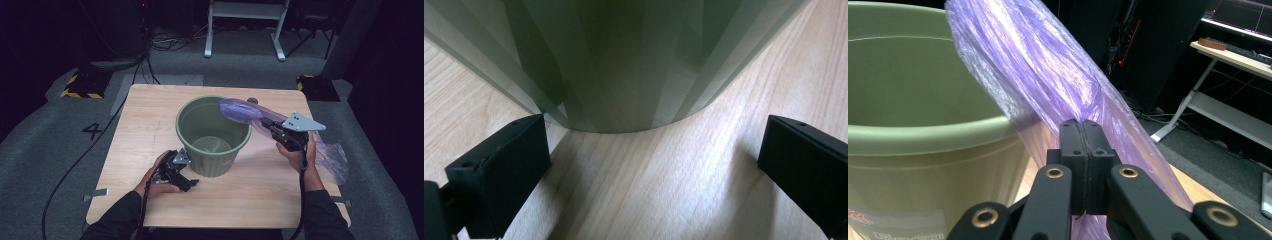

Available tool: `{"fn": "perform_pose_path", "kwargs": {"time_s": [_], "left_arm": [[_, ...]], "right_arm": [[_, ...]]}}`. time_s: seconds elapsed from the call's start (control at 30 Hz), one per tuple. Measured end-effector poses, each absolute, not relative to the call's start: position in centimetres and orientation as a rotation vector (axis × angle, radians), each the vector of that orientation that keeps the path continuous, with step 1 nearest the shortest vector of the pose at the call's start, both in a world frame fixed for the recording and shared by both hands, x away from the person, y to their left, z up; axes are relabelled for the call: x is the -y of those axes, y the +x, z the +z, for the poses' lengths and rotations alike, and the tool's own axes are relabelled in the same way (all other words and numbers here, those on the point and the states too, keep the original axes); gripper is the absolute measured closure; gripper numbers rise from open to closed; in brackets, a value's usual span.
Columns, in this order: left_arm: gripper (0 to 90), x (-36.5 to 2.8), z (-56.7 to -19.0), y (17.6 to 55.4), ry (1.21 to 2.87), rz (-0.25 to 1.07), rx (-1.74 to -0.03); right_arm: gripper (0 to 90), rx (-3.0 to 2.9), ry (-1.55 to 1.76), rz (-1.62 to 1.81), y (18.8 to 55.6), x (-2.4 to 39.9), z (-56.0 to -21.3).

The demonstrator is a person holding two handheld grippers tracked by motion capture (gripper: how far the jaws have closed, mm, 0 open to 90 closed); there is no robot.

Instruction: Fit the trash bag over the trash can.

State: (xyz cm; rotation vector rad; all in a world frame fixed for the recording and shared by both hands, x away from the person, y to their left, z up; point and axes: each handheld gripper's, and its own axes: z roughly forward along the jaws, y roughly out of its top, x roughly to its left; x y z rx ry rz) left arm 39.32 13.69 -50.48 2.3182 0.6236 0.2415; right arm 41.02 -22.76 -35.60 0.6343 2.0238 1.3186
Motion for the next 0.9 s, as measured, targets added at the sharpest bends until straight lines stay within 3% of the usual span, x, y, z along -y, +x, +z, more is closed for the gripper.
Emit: {"fn": "perform_pose_path", "kwargs": {"time_s": [0.3, 0.47, 0.53, 0.63, 0.9], "left_arm": [[2.1, -13.6, -50.4, 39.5, 2.306, 0.239, -0.633], [18.5, -14.3, -49.9, 39.3, 2.309, 0.245, -0.643], [14.8, -14.8, -49.8, 39.2, 2.307, 0.221, -0.646], [16.3, -15.6, -49.4, 38.9, 2.29, 0.223, -0.654], [16.6, -18.6, -46.2, 38.1, 2.157, 0.328, -0.677]], "right_arm": [[90.0, -2.042, 0.611, 1.302, 40.9, 21.8, -35.7], [90.0, -2.058, 0.589, 1.292, 40.8, 21.2, -35.9], [90.0, -2.062, 0.584, 1.295, 40.7, 21.1, -35.9], [90.0, -2.066, 0.573, 1.294, 40.6, 21.0, -35.9], [90.0, -2.079, 0.523, 1.294, 40.0, 20.8, -35.5]]}}
